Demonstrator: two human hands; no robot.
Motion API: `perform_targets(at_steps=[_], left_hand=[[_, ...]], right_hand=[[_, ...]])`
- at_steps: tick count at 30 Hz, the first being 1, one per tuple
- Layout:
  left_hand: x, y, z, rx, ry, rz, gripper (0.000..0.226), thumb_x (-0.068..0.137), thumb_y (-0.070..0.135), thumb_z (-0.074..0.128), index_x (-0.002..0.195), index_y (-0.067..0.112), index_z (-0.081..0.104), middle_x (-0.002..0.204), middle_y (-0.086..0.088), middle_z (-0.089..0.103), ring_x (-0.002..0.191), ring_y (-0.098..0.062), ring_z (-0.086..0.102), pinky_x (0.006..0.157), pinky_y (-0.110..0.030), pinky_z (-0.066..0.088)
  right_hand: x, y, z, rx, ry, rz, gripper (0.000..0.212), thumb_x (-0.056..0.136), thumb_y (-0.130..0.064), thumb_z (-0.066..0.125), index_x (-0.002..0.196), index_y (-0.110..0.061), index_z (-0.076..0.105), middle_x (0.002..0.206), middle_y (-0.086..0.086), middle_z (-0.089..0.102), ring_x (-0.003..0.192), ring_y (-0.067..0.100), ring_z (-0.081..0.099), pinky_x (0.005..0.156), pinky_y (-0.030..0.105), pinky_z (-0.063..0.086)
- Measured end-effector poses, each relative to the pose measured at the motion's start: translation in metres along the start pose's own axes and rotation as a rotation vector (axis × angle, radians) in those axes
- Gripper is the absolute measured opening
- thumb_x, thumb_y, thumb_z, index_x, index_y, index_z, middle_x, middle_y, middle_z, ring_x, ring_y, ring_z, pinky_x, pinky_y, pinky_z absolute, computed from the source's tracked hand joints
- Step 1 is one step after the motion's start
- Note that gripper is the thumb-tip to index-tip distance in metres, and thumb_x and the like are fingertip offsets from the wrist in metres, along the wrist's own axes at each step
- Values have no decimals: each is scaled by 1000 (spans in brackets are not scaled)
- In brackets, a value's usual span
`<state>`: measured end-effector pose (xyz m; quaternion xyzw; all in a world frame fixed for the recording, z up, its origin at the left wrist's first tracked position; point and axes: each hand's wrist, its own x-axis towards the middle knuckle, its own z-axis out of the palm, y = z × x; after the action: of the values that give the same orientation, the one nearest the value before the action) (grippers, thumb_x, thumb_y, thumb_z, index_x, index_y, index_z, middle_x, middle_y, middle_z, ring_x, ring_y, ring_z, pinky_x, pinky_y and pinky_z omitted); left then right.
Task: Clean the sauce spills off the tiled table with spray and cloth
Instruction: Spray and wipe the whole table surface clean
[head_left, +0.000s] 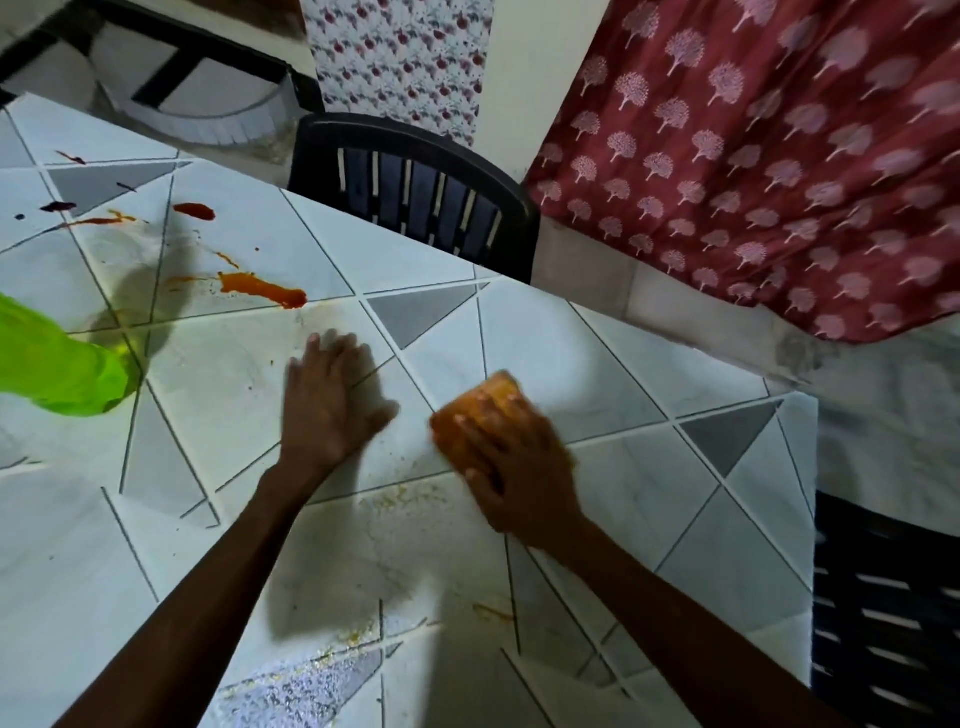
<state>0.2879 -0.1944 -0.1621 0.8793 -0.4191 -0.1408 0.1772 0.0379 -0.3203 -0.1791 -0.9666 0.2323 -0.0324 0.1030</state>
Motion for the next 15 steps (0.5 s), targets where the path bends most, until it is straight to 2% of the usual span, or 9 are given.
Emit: perform_targets(at_steps=[2, 4, 6, 7, 9, 12, 15], left_hand=[[-1, 25, 11, -24, -72, 127, 103, 69, 79, 48, 148, 13, 42, 158, -8, 34, 149, -31, 22, 116, -54, 24], [-6, 46, 27, -3, -126, 257, 104, 71, 74, 57, 149, 8, 39, 159, -10, 31, 149, -31, 23, 118, -53, 25], [-12, 62, 37, 3, -197, 254, 110, 71, 65, 73, 153, 6, 30, 163, -7, 21, 151, -26, 17, 122, -48, 20], [-13, 67, 41, 2, -221, 230, 114, 70, 61, 78, 154, 6, 25, 164, -6, 16, 152, -25, 14, 123, -46, 16], [-15, 74, 44, 2, -238, 201, 121, 67, 57, 82, 156, 5, 19, 165, -7, 10, 152, -26, 10, 122, -44, 13], [-17, 77, 43, 5, -247, 200, 123, 67, 56, 82, 156, 5, 15, 166, -8, 7, 152, -27, 9, 122, -44, 13], [-19, 80, 42, 3, -249, 191, 122, 69, 53, 83, 156, 4, 13, 166, -9, 6, 152, -29, 8, 121, -45, 11]], right_hand=[[-7, 44, -5, -46, 6, 116, 60, 94, -50, 48, 152, -36, 40, 161, 2, 35, 151, 31, 24, 118, 54, 25], [18, 71, -9, -56, 26, 320, 63, 94, -51, 41, 154, -35, 33, 162, 5, 32, 151, 35, 23, 115, 58, 27], [49, 67, -9, -76, 29, 468, 69, 92, -55, 33, 157, -34, 25, 164, 7, 28, 151, 39, 21, 118, 60, 23], [57, 57, -9, -74, 31, 487, 70, 92, -56, 31, 158, -33, 24, 165, 7, 27, 151, 40, 20, 119, 60, 21], [39, 42, -6, -55, 20, 371, 68, 93, -53, 36, 158, -33, 26, 165, 5, 26, 151, 39, 20, 119, 59, 22], [-45, 33, -8, -15, -3, 156, 66, 96, -48, 46, 157, -34, 28, 166, 2, 23, 153, 33, 16, 119, 55, 23], [-108, 45, -10, 13, -28, 176, 68, 94, -49, 49, 157, -38, 26, 167, 1, 19, 155, 29, 13, 120, 54, 21]])
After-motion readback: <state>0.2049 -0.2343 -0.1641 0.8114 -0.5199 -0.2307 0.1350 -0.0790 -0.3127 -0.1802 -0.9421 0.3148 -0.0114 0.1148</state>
